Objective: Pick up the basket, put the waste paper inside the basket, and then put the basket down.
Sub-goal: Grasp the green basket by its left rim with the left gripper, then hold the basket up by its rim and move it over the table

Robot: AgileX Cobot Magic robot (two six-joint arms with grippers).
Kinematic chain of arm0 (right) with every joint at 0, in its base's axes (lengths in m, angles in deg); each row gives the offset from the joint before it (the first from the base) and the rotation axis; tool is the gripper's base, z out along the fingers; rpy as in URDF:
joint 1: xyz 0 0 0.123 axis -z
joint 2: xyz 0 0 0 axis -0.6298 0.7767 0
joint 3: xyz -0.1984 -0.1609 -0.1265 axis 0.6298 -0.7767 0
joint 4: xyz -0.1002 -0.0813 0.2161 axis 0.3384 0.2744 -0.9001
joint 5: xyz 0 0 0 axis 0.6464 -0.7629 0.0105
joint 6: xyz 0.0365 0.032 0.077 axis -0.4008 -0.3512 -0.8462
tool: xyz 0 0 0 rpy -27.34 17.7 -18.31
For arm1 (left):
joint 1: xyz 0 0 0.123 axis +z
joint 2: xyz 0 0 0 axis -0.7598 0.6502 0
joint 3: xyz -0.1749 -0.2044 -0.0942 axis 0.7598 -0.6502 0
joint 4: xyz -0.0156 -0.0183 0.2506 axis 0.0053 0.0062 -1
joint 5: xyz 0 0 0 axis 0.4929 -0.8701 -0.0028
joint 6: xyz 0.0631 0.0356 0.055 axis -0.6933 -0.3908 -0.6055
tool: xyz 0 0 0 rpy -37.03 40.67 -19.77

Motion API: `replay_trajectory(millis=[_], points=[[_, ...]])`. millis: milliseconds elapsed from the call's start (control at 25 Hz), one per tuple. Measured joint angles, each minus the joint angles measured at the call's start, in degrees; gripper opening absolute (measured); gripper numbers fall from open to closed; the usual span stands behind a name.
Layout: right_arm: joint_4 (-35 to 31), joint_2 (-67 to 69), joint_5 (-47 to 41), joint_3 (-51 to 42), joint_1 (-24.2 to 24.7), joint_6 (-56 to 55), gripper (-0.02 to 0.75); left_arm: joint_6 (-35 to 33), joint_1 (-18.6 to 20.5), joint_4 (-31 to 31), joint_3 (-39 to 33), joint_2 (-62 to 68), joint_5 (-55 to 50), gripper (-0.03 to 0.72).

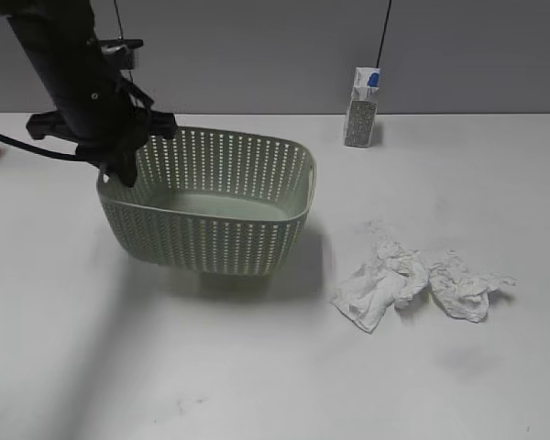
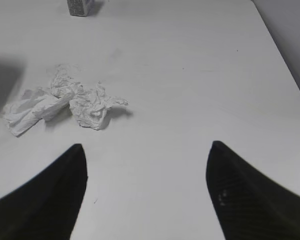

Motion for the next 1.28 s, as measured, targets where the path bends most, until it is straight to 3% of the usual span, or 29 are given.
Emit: replay_trajectory(millis=[160, 440, 680, 880, 1280], points=[[0.0, 0.0, 0.0, 0.0, 0.0, 0.0, 0.59, 1.0, -0.2, -0.9, -8.2, -7.2, 2.0, 0.003], [0.0, 0.0, 0.0, 0.0, 0.0, 0.0, 0.59, 2.0, -0.3, -0.5, -28.7, -24.3, 12.8, 0.003], [0.0, 0.0, 0.0, 0.0, 0.0, 0.0, 0.59, 2.3, -0.3, 3.0, -42.4, -29.4, 19.9, 0.003], [-2.4, 7.2, 0.5, 0.6, 0.0, 2.8, 0.59, 2.3, -0.3, 4.1, -44.9, -29.6, 22.6, 0.003], [-15.1, 50.6, 11.0, 7.2, -0.2, 13.4, 0.59, 2.4, -0.3, 4.5, -44.9, -29.6, 24.2, 0.003]])
